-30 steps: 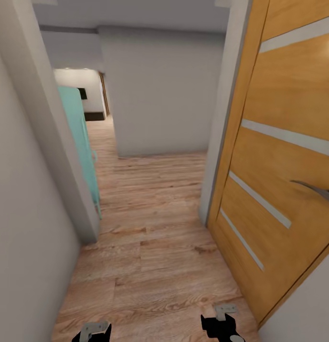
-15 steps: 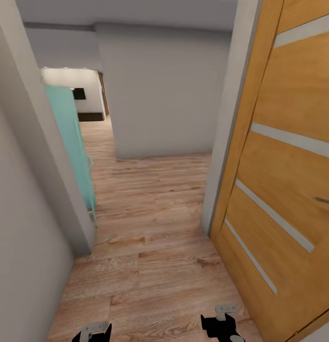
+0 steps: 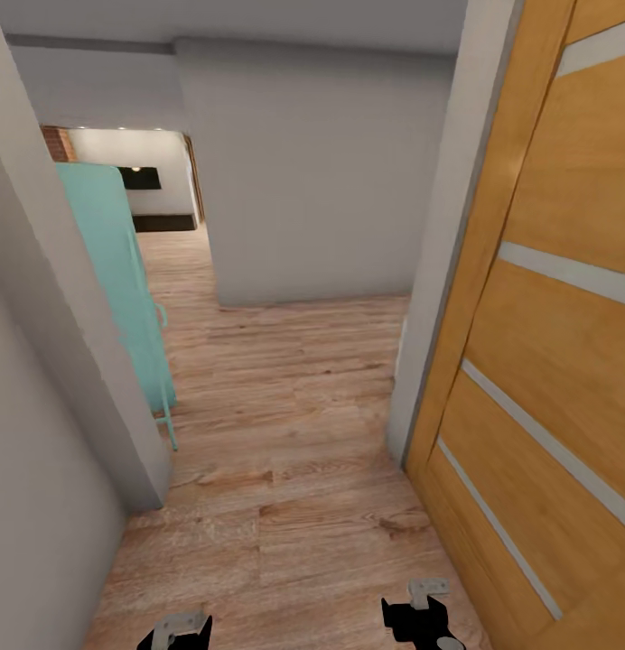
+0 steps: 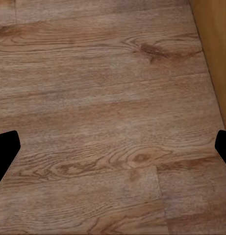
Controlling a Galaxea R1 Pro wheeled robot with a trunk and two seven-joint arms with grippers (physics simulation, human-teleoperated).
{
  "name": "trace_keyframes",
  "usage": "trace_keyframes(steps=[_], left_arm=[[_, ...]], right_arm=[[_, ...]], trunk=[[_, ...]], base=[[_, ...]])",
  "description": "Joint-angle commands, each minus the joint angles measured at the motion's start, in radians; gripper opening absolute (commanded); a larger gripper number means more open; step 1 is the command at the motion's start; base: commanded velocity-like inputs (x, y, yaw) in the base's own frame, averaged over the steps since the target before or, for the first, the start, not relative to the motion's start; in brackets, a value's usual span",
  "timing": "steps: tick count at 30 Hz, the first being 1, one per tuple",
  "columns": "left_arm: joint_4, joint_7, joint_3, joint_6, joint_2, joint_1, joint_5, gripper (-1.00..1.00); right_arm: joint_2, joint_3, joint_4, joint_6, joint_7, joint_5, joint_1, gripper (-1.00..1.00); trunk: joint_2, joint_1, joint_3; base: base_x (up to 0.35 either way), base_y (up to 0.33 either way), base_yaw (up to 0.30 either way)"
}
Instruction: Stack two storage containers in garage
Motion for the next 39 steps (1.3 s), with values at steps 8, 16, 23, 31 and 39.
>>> trace_keyframes(steps=[8, 16, 23, 31, 39], left_arm=[[0.0, -0.008, 0.008, -0.002, -0.001, -0.001, -0.004, 1.0], [0.0, -0.008, 0.008, -0.002, -0.001, -0.001, -0.004, 1.0], [0.0, -0.008, 0.008, -0.003, -0.001, -0.001, -0.004, 1.0], [-0.001, -0.008, 0.008, -0.003, -0.001, -0.001, -0.004, 1.0], [-0.001, -0.008, 0.008, -0.003, -0.001, -0.001, -0.004, 1.0]], right_arm=[[0.0, 0.005, 0.001, -0.003, -0.006, 0.0, -0.001, 1.0], [0.0, 0.005, 0.001, -0.003, -0.005, 0.0, -0.001, 1.0], [0.0, 0.005, 0.001, -0.003, -0.005, 0.0, -0.001, 1.0], [0.0, 0.005, 0.001, -0.003, -0.005, 0.0, -0.001, 1.0], [0.0, 0.005, 0.001, -0.003, -0.005, 0.0, -0.001, 1.0]], trunk=[[0.0, 0.001, -0.001], [0.0, 0.001, -0.001], [0.0, 0.001, -0.001], [0.0, 0.001, -0.001], [0.0, 0.001, -0.001]], base=[[0.347, 0.0, 0.127], [0.347, 0.0, 0.11], [0.347, 0.0, 0.009], [0.347, 0.0, 0.001], [0.347, 0.0, 0.0]])
